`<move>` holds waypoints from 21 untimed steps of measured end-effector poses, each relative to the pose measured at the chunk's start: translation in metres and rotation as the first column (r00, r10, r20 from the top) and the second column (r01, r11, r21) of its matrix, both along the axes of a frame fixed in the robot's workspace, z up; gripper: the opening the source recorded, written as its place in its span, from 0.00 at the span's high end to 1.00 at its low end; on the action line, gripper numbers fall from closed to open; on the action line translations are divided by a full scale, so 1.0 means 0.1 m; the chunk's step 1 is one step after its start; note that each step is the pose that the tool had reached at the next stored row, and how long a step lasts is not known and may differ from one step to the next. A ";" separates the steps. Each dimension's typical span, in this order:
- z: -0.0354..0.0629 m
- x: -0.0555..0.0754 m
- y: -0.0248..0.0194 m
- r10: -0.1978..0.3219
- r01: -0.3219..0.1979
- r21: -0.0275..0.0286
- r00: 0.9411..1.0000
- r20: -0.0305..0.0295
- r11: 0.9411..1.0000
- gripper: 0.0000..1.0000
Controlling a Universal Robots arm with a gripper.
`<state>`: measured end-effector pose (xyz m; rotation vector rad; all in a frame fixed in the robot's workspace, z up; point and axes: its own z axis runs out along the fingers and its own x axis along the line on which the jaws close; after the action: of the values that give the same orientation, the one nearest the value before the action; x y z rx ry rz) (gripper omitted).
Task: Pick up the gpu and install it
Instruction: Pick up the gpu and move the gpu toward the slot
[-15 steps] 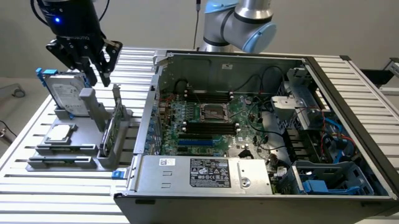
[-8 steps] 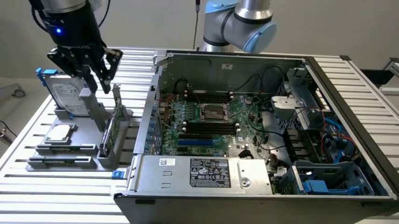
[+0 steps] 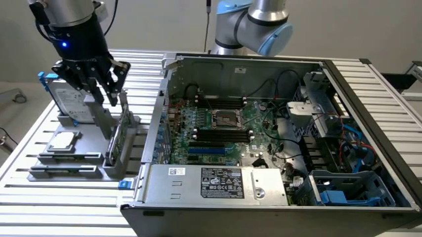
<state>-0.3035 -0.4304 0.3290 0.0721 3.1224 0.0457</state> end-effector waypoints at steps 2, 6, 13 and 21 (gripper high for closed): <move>-0.036 0.00 -0.015 0.004 -0.004 0.000 1.000 0.000 1.000 0.64; -0.108 0.00 -0.034 0.019 -0.019 0.000 1.000 0.000 1.000 0.64; -0.236 0.00 -0.064 0.052 -0.052 0.000 0.999 0.000 0.999 0.64; -0.382 0.00 -0.095 0.090 -0.090 0.001 0.996 0.000 0.996 0.64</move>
<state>-0.3038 -0.4398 0.2908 -0.0679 3.1238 0.0479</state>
